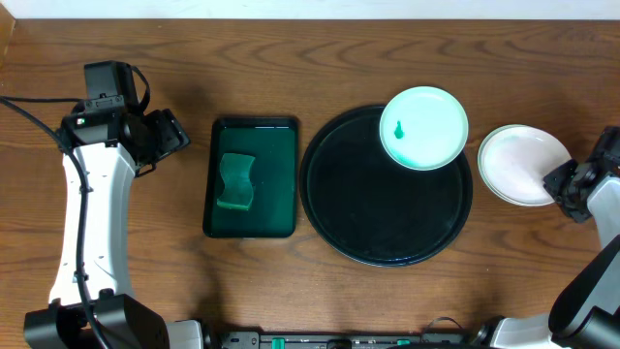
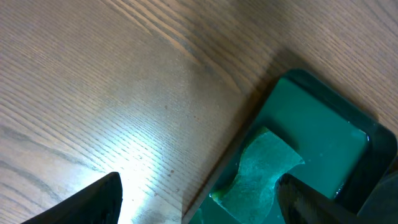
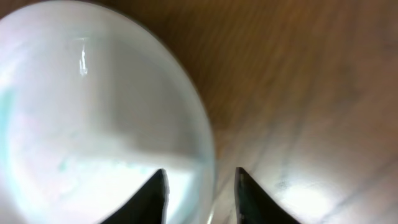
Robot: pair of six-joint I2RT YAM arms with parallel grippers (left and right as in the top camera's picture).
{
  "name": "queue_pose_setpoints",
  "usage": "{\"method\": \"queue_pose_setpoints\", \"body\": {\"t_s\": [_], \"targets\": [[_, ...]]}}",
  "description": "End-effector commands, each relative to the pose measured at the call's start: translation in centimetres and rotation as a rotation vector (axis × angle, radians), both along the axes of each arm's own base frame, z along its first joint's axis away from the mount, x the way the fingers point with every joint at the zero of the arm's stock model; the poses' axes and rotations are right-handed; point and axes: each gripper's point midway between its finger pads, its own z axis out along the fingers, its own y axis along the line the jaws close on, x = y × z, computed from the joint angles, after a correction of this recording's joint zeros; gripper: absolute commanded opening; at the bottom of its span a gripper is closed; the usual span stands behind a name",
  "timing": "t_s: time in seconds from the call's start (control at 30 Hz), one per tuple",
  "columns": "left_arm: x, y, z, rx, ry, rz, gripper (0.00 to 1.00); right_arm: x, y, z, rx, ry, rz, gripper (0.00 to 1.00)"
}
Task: Clean dirty plates on tray and stack at the side
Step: 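Release the white plate and move the right gripper to the remaining pale green plate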
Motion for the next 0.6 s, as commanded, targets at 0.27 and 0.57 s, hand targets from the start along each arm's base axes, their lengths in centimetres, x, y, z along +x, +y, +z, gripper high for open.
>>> {"method": "queue_pose_setpoints", "body": {"t_s": [0.27,0.57], "targets": [[0.1,0.4,0.4,0.013,-0.007,0.009,0.80,8.0,9.6,9.5,-0.006,-0.199,0.693,0.50],[0.1,0.4,0.4,0.013,-0.007,0.010,0.80,10.2,17.1,12.1,-0.083,-0.230,0.985,0.80]]}}
